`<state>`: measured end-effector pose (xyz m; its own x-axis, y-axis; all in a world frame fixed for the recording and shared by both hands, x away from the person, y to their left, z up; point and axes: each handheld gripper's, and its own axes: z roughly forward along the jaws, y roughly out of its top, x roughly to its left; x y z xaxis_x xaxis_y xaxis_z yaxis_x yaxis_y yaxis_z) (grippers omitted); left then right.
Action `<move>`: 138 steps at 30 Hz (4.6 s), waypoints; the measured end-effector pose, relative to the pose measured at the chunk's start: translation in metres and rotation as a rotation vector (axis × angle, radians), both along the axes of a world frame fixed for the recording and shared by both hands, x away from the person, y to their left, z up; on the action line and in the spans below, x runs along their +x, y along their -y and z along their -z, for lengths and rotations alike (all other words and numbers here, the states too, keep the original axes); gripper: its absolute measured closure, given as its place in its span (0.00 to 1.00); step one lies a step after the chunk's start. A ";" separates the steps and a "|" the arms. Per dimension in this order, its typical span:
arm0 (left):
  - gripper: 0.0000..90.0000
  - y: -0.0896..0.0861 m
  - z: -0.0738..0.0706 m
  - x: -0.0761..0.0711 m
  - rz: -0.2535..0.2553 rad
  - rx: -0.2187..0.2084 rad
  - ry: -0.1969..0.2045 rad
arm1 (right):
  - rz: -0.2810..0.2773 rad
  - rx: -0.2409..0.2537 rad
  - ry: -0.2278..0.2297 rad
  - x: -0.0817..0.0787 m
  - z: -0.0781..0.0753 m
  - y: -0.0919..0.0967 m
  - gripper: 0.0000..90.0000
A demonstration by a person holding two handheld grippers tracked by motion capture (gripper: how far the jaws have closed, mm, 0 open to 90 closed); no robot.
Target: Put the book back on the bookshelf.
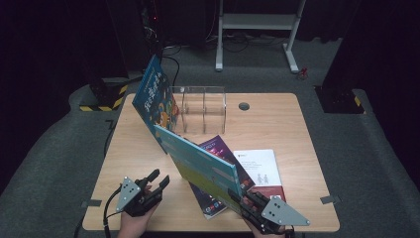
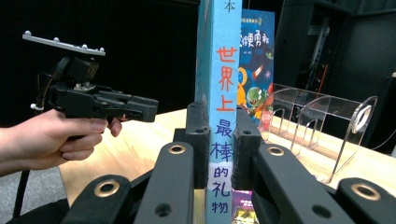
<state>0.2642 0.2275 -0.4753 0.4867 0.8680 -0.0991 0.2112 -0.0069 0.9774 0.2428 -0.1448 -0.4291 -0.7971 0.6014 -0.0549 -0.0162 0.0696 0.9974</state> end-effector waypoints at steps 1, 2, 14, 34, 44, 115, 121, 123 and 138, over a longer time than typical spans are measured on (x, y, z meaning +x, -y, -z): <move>0.59 0.000 0.000 0.000 -0.001 0.001 0.000 | 0.000 0.005 0.003 0.000 -0.001 0.000 0.90; 0.60 0.000 0.000 0.000 -0.003 0.000 -0.001 | 0.001 0.010 0.000 0.000 -0.001 0.000 0.90; 0.60 -0.002 0.001 0.000 -0.003 0.005 -0.002 | 0.094 0.036 0.046 -0.002 -0.009 0.012 0.90; 0.60 0.001 0.002 0.001 0.014 0.013 -0.015 | 0.224 0.125 -0.027 0.003 0.002 0.017 0.90; 0.60 0.003 0.003 0.001 0.021 0.023 -0.021 | 0.220 0.090 -0.053 0.004 0.003 0.012 0.89; 0.91 0.051 0.042 0.042 -0.010 0.330 -0.316 | 0.288 0.031 -0.034 -0.001 -0.001 0.006 0.87; 0.96 0.035 0.050 0.076 -0.138 0.351 -0.412 | 0.294 0.052 -0.035 -0.002 -0.003 0.008 0.88; 0.97 0.035 0.050 0.080 -0.144 0.345 -0.416 | 0.293 0.055 -0.029 -0.002 -0.005 0.010 0.88; 1.00 0.067 0.046 0.104 -0.083 0.434 -0.406 | 0.316 0.017 0.037 -0.009 -0.016 0.013 0.89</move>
<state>0.3686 0.1601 -0.5218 0.4127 0.9043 0.1091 0.5845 -0.3547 0.7298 0.2343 -0.1577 -0.4130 -0.5682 0.8201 -0.0677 -0.0326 0.0598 0.9977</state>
